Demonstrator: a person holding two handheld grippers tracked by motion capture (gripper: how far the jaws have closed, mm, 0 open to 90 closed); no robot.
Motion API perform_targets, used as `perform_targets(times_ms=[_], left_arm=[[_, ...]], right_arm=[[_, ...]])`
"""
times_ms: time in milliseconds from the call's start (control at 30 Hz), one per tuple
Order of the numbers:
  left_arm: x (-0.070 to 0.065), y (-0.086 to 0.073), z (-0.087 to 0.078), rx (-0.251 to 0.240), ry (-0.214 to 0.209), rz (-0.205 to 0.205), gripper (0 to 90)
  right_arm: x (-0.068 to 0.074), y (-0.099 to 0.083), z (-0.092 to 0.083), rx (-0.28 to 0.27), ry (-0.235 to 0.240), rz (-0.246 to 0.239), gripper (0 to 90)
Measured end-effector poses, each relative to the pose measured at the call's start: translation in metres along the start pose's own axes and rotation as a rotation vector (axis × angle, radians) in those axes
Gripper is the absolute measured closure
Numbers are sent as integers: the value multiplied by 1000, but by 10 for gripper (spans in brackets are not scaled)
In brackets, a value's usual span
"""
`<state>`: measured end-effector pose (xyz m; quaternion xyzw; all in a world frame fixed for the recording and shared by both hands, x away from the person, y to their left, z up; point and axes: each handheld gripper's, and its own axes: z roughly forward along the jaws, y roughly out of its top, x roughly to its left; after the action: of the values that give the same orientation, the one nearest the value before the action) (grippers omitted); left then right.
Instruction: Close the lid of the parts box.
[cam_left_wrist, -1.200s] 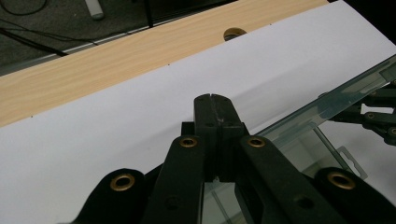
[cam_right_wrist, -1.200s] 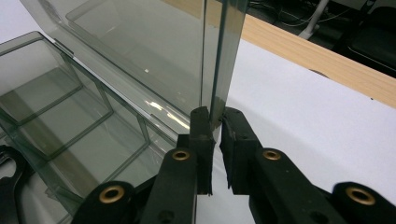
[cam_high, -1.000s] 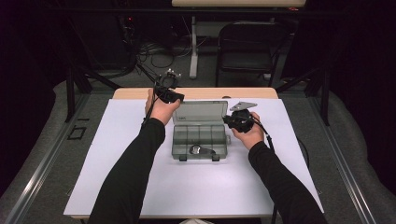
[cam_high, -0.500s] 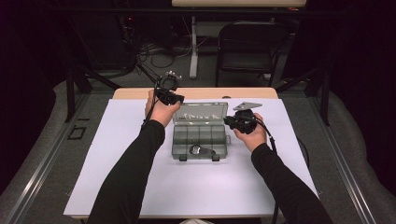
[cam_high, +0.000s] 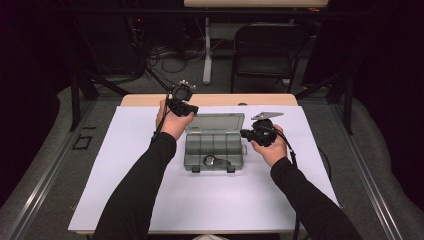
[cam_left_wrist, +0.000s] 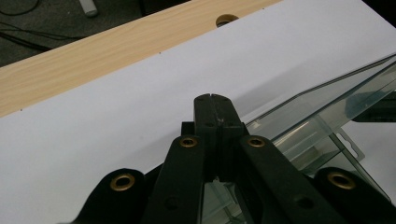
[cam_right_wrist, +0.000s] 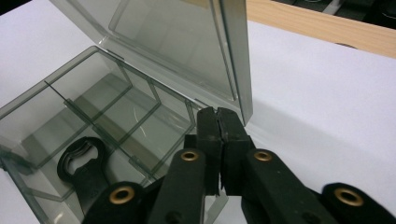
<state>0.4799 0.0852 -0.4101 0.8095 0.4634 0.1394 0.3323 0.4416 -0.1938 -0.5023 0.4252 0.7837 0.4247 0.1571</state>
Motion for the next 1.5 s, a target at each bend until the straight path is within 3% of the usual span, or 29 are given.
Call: perform_targets(times_ms=[433, 633, 1100, 1500], left_arm=[[-12, -18, -1, 14, -51, 50, 900], [-17, -26, 0, 22, -54, 80, 900], [-14, -47, 1, 34, -83, 75, 900], [-17, -59, 5, 38, -107, 75, 900]], right_arm=[[0, -2, 0, 5, 5, 26, 900], [2, -5, -2, 6, 16, 30, 900], [9, -13, -10, 5, 37, 4, 900], [13, -17, -17, 28, 73, 38, 900]])
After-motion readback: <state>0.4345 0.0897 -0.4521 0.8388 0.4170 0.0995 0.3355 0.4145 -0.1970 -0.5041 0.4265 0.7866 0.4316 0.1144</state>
